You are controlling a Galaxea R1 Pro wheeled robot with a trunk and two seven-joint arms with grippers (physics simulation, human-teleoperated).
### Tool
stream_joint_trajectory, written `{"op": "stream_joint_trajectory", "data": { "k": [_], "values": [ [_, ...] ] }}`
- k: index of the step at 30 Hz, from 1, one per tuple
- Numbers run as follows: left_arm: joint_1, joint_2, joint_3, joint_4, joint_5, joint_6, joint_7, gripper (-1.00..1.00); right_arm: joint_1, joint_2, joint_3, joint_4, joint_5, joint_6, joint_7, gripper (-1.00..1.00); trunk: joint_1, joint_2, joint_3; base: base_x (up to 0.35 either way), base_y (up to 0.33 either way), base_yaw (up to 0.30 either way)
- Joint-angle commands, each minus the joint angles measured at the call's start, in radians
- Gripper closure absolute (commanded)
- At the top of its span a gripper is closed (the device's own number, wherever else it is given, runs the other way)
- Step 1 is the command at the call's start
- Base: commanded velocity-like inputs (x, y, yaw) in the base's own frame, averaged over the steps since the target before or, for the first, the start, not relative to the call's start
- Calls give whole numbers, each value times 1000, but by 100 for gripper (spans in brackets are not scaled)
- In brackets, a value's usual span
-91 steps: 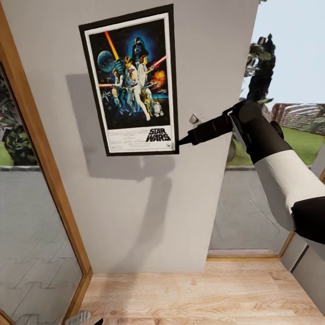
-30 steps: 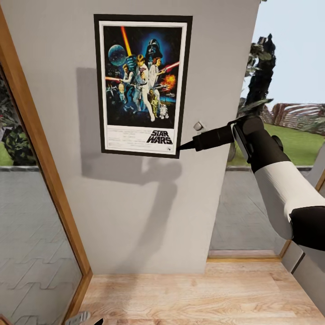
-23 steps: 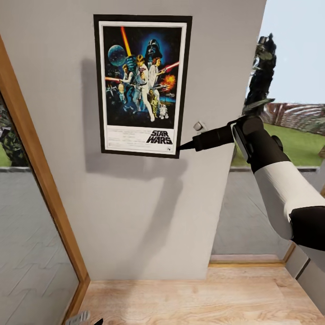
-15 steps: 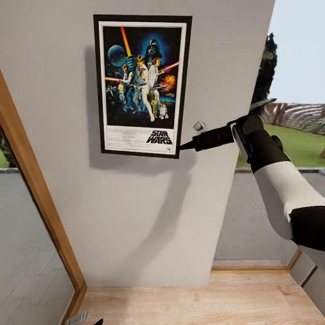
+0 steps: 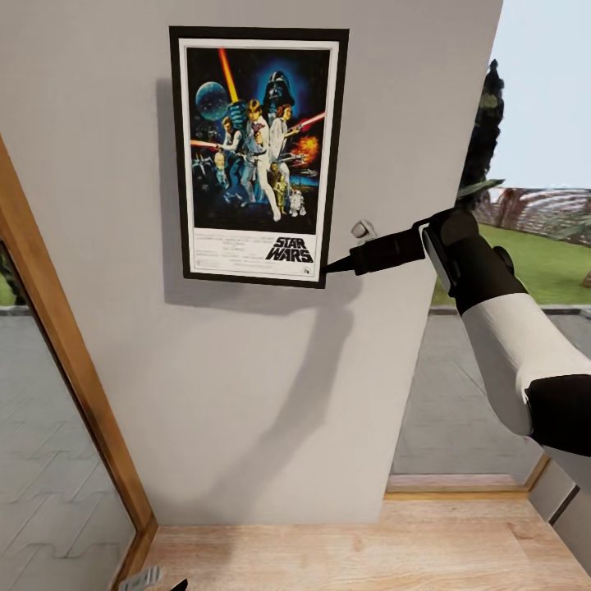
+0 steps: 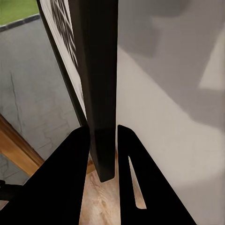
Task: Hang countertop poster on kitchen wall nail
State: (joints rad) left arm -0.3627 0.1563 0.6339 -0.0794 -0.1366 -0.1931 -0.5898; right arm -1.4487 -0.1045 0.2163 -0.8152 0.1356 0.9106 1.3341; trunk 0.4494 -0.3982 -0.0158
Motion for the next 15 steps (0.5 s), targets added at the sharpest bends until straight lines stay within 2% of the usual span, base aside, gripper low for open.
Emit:
{"op": "stream_joint_trajectory", "data": {
  "k": [1, 11, 15],
  "values": [
    [-1, 0, 7, 1, -11, -6, -2, -100, -1, 0, 0, -1, 9, 8, 10, 100, 1, -2, -2, 1, 0, 0],
    [-1, 0, 7, 1, -11, -6, -2, -100, -1, 0, 0, -1, 9, 8, 10, 100, 1, -2, -2, 2, 0, 0],
    [-1, 0, 7, 1, -11, -6, -2, -100, -1, 0, 0, -1, 9, 8, 9, 100, 1, -2, -2, 157, 0, 0]
  ]
}}
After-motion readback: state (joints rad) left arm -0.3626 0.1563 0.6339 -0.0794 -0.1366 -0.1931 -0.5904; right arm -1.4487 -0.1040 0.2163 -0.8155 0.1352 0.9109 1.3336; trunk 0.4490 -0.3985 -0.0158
